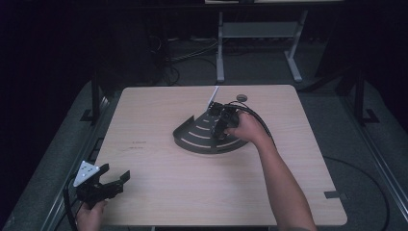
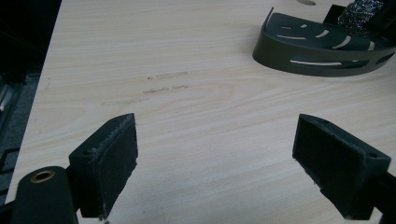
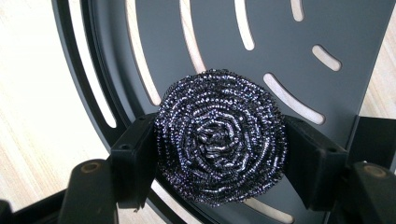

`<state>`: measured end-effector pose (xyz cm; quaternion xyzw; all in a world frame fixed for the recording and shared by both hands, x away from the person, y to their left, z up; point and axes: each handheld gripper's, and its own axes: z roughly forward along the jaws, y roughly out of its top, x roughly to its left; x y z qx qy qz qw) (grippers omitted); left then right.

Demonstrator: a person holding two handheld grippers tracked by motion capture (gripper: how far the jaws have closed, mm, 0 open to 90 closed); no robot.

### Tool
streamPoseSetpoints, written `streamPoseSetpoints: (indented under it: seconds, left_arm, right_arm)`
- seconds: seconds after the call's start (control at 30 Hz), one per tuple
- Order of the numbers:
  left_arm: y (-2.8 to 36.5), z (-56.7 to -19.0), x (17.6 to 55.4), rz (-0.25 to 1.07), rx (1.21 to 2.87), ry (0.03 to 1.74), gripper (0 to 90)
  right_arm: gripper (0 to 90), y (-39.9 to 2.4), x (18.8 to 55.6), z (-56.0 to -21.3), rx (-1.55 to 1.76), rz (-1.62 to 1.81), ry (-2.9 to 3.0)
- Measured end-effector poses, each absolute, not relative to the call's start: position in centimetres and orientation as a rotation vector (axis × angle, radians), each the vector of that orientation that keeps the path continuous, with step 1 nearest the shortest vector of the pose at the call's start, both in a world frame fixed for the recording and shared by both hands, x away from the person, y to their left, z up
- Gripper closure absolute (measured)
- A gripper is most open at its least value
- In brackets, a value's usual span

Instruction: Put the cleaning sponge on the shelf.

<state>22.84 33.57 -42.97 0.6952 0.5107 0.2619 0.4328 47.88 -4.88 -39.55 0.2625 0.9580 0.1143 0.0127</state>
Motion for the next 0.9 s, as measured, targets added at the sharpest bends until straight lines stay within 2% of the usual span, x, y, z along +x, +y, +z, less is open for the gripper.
streamPoseSetpoints:
  seconds: [0.9]
  left_arm:
    - [33.4,-42.9,22.9,0.651,1.746,1.257,13.3]
  right_arm:
    - [31.4,-5.1,48.9,-42.4,0.894,0.344,3.000]
